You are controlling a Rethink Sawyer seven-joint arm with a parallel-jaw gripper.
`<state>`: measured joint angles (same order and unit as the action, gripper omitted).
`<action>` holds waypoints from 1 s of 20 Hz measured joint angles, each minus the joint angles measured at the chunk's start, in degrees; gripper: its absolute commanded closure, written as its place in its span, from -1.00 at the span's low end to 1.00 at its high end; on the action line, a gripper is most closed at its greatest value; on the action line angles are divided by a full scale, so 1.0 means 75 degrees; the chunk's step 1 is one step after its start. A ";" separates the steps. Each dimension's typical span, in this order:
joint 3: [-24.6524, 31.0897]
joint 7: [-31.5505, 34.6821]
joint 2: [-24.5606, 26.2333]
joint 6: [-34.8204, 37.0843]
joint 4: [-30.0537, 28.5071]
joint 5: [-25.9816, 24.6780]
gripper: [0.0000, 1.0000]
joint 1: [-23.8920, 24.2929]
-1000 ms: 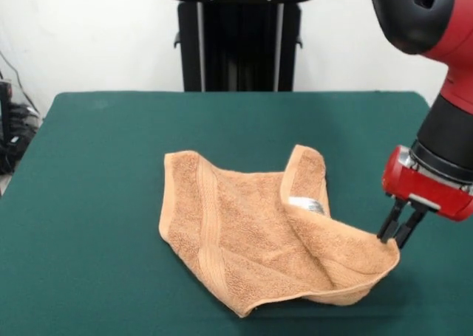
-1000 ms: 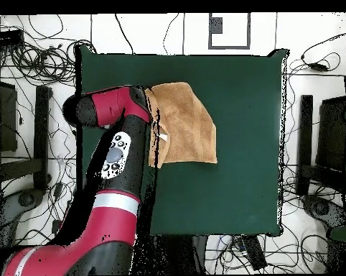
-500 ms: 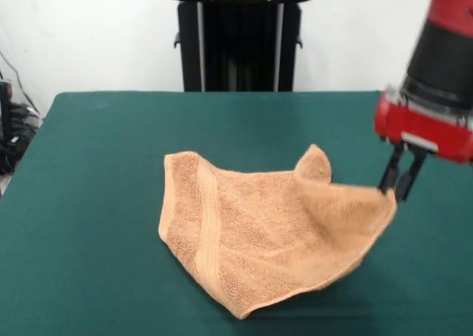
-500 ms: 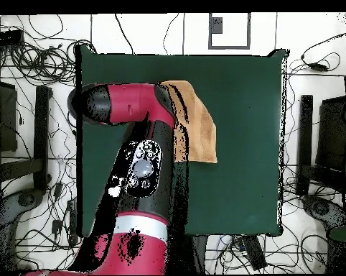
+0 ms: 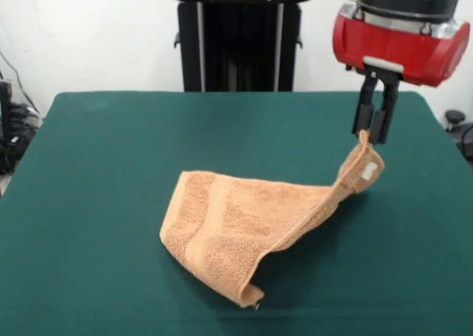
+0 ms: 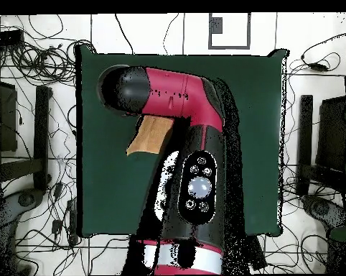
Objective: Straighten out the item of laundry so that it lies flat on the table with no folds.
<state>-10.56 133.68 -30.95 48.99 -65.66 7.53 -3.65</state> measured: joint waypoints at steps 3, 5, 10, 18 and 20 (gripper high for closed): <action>0.0002 0.0000 -0.0026 0.0000 0.0017 -0.0005 1.00 -0.0011; 0.0003 0.0000 0.0013 0.0000 0.0048 -0.0016 1.00 -0.0090; 0.0004 0.0000 0.0141 -0.0002 0.0060 -0.0036 1.00 -0.0366; 0.0006 0.0000 0.0392 -0.0002 0.0105 -0.0075 1.00 -0.0716; -0.0001 0.0000 0.0480 -0.0002 0.0139 -0.0114 1.00 -0.0777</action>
<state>-10.57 133.68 -27.35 48.97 -64.61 6.67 -9.48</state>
